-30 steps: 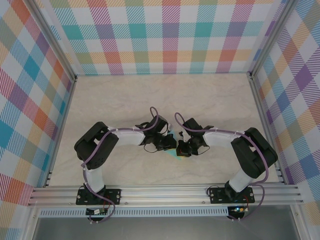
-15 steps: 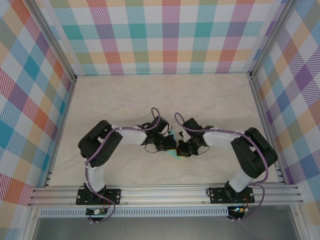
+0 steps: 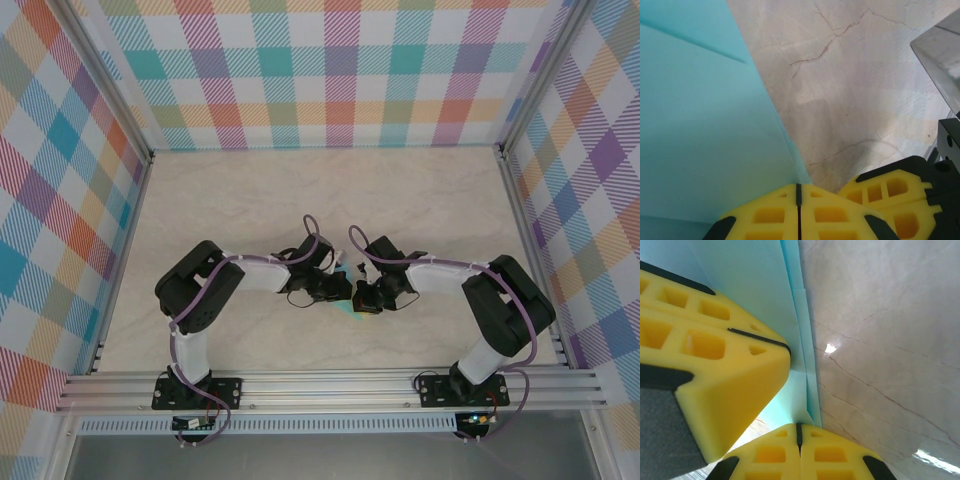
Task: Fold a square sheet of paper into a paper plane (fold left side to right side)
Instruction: Fourth fold the wing at the center of the table.
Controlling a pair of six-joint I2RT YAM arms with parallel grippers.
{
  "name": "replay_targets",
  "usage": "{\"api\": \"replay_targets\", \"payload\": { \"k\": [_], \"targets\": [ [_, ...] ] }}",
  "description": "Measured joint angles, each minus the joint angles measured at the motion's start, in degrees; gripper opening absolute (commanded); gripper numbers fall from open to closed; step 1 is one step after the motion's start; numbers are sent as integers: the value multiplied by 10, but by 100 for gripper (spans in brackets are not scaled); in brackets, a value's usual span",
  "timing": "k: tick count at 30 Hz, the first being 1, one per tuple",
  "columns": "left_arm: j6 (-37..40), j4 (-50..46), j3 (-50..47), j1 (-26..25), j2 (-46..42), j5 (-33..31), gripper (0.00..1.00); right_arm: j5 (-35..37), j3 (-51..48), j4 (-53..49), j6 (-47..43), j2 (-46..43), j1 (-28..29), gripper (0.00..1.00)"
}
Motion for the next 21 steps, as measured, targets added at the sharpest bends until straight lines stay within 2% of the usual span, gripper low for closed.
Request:
{"api": "replay_targets", "payload": {
  "k": [11,21],
  "targets": [
    [65,3,-8,46,-7,-3,7,0,0,0,-7,0,0,0],
    [115,-58,33,116,-3,-36,8,0,0,0,-11,0,0,1]
  ]
}}
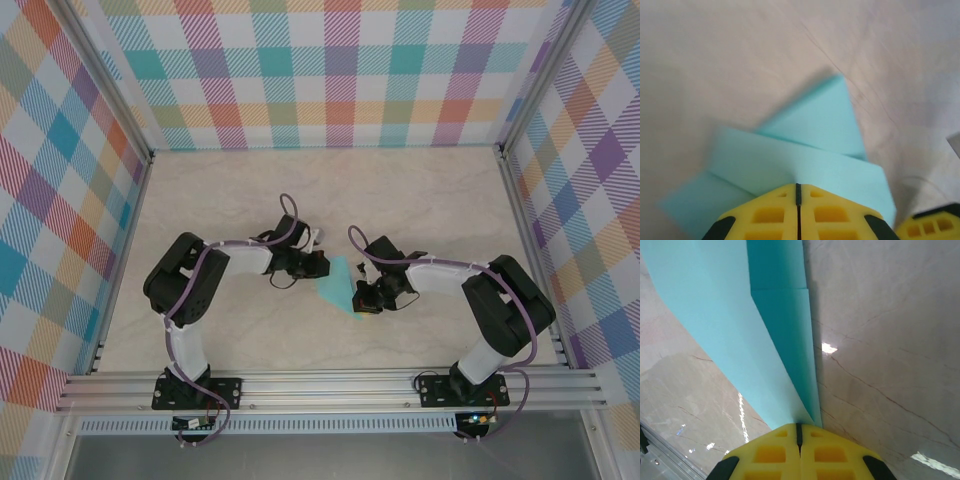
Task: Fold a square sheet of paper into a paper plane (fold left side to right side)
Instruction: Fourth fold the wing at the center of the table, then turn over the paper at the center of the table.
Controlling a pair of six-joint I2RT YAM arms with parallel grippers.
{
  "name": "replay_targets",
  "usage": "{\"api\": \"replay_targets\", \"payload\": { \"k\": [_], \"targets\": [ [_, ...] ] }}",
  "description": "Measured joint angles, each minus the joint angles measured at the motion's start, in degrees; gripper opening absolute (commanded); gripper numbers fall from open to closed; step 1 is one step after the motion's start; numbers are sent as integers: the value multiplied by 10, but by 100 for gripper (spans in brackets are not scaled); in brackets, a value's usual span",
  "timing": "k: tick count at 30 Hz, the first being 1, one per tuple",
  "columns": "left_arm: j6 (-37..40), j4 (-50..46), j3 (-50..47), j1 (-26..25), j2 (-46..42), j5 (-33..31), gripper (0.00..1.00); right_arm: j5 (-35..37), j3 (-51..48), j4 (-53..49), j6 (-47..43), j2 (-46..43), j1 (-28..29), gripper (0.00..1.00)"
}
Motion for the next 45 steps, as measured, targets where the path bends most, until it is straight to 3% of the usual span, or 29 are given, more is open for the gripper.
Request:
{"api": "replay_targets", "payload": {
  "k": [6,10,15,21,25,30,45],
  "targets": [
    [14,-32,26,35,-2,-7,12,-4,0,3,-2,-3,0,8],
    [15,-57,28,42,-40,0,21,2,3,-5,-12,-9,0,22],
    [-11,-48,-10,55,-162,0,41,33,21,-37,-30,-64,0,42],
    [-85,16,-99,52,-257,-4,49,98,26,-62,-37,-193,0,64],
    [-128,40,-137,29,-244,-6,49,132,16,-67,-36,-268,0,78],
    [-164,92,-142,0,-188,-5,49,151,-21,-67,-26,-331,0,88],
    [-202,156,-68,-34,-24,2,43,168,-33,-74,-23,-387,0,99]
  ]
}}
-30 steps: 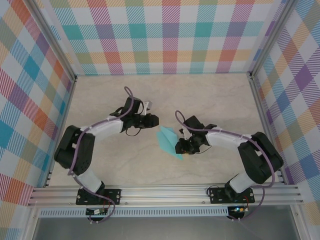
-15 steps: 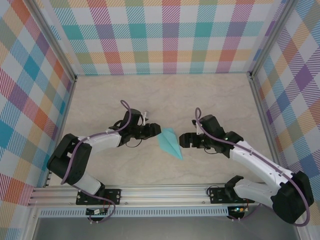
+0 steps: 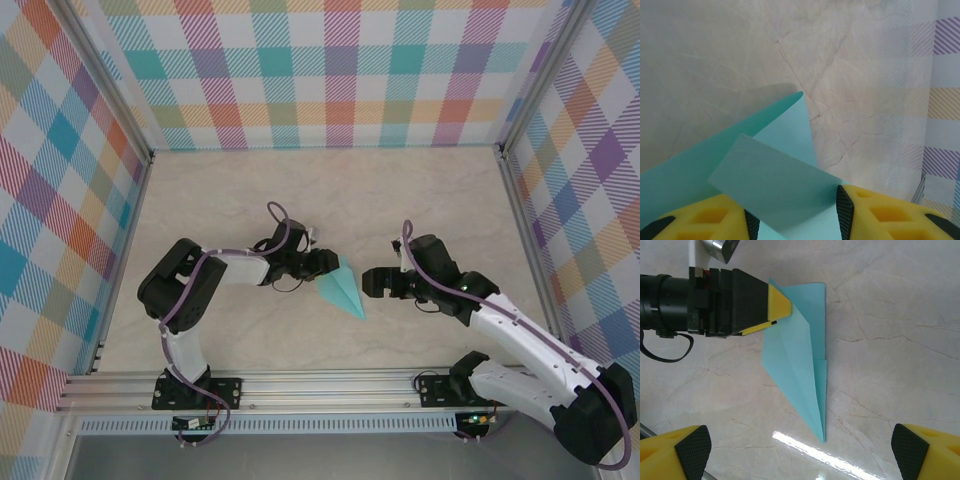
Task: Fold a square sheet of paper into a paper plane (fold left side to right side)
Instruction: Turn over the paper at the center of the table.
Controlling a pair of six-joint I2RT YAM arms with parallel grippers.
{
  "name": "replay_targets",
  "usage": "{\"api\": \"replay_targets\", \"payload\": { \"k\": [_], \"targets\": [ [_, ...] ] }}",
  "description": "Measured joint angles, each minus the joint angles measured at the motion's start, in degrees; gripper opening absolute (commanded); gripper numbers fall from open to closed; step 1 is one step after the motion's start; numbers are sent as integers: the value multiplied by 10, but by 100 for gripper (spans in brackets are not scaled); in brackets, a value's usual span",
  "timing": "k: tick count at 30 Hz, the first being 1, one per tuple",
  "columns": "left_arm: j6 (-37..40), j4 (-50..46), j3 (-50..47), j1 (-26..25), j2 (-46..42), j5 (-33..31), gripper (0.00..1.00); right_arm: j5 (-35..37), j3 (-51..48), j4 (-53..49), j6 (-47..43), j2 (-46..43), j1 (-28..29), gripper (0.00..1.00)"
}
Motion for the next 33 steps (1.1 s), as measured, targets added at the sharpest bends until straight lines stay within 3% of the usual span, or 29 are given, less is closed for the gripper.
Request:
{"api": "replay_targets", "payload": {
  "k": [9,16,23,29,33],
  "targets": [
    [-14,24,9,-3,17,6,16,-21,-16,24,10,-16,-7,100],
    [9,-15,9,-3,-54,-9,3,-165,-78,114,47,-15,-113,100],
    [37,-63,28,-3,-231,-33,1,-353,-118,239,74,15,-211,100],
    [41,-78,51,-2,-317,-40,1,-488,-114,335,83,39,-214,100],
    [28,-77,58,-2,-339,-31,0,-532,-99,375,87,56,-205,100]
  ]
}}
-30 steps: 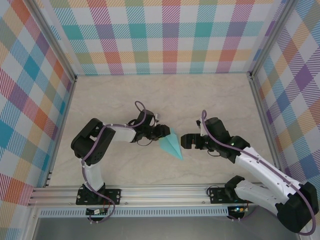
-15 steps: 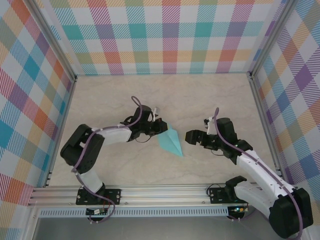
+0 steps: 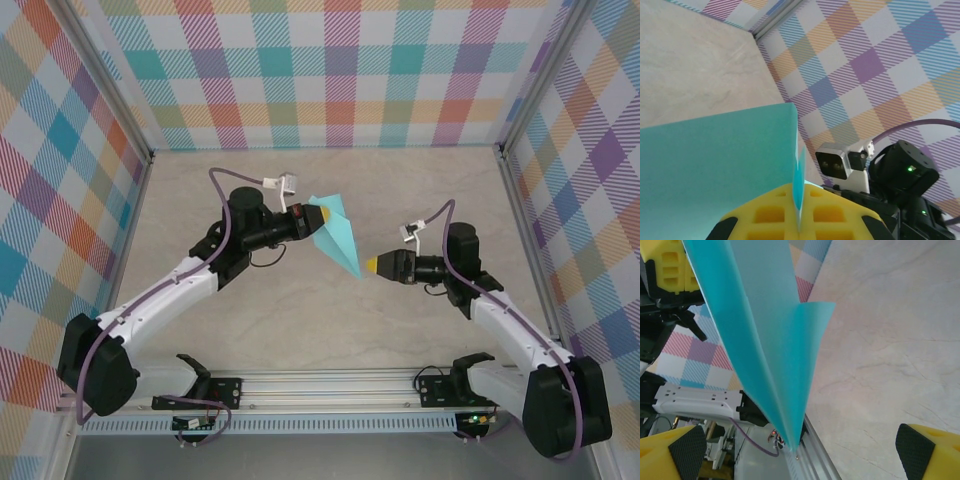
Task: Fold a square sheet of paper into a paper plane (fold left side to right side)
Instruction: Turn over the paper at the center of the table.
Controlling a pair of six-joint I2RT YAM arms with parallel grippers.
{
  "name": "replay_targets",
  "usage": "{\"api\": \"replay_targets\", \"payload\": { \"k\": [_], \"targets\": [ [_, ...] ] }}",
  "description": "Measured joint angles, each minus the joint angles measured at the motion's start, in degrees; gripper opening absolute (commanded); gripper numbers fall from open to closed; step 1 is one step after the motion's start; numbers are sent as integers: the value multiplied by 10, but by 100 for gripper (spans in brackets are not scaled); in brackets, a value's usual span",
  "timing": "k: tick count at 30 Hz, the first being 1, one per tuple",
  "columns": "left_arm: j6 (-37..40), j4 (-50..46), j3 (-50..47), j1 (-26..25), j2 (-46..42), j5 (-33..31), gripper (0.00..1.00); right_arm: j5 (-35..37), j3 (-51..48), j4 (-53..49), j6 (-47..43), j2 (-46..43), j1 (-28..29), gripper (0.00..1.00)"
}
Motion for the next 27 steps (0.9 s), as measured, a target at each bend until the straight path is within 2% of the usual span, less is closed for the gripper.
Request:
{"api": "replay_targets", "payload": {
  "k": [7,9,13,17,24,26,27],
  "targets": [
    [-41,5,8,0,-7,37,0,-11,44,60,13,48,70,100],
    [-55,12,9,0,-7,48,0,-11,56,73,17,65,86,96],
    [-85,35,8,0,-7,68,0,-11,80,97,31,87,108,82],
    [-97,38,8,0,-7,76,0,-12,95,111,40,88,119,61],
    [-101,38,8,0,-7,78,1,-14,97,101,35,79,120,39],
    [-101,38,8,0,-7,78,7,-13,97,96,31,76,120,32],
    [-101,38,8,0,-7,78,14,-14,97,93,28,75,120,29]
  ]
}}
